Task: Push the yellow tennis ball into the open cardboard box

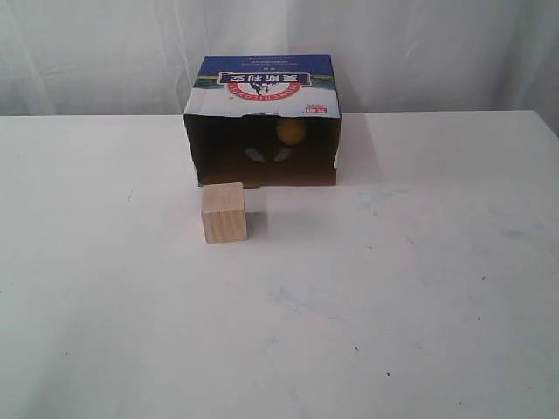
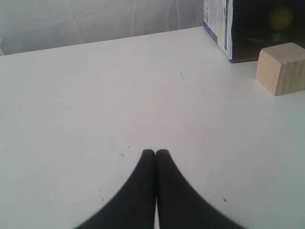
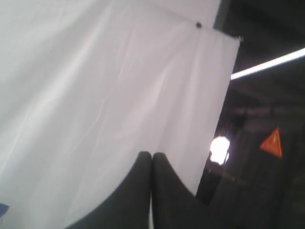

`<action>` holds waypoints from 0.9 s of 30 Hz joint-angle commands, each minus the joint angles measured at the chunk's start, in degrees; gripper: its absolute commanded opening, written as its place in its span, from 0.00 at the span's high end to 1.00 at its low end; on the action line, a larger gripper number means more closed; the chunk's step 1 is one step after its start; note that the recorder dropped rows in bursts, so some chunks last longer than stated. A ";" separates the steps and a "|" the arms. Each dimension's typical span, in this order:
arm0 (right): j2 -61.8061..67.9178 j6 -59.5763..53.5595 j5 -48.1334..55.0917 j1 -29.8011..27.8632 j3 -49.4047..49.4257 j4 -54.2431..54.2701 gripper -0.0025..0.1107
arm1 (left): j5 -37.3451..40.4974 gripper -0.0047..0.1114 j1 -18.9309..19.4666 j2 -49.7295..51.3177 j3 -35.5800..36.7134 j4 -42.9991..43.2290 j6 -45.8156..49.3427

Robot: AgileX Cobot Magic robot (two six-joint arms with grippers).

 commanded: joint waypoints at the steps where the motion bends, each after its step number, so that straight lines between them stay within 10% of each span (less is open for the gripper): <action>1: -0.22 -23.77 -14.99 -0.51 6.22 12.66 0.98 | -0.36 0.96 -0.37 -0.25 0.21 0.21 0.10; 3: -0.22 -39.78 -27.90 -3.11 11.75 31.22 0.98 | -0.36 0.96 -0.37 -0.25 0.21 0.21 0.10; 8: -0.22 -39.01 -38.65 -6.64 20.27 39.23 0.98 | -0.36 0.96 -0.37 -0.25 0.21 0.21 0.10; 19: -0.22 -0.11 14.94 -13.06 26.89 23.13 0.98 | -0.36 0.96 -0.37 -0.25 0.21 0.21 0.10; 27: -0.22 -16.26 14.94 -13.05 26.89 23.12 0.98 | -0.36 0.96 -0.37 -0.25 0.21 0.21 0.10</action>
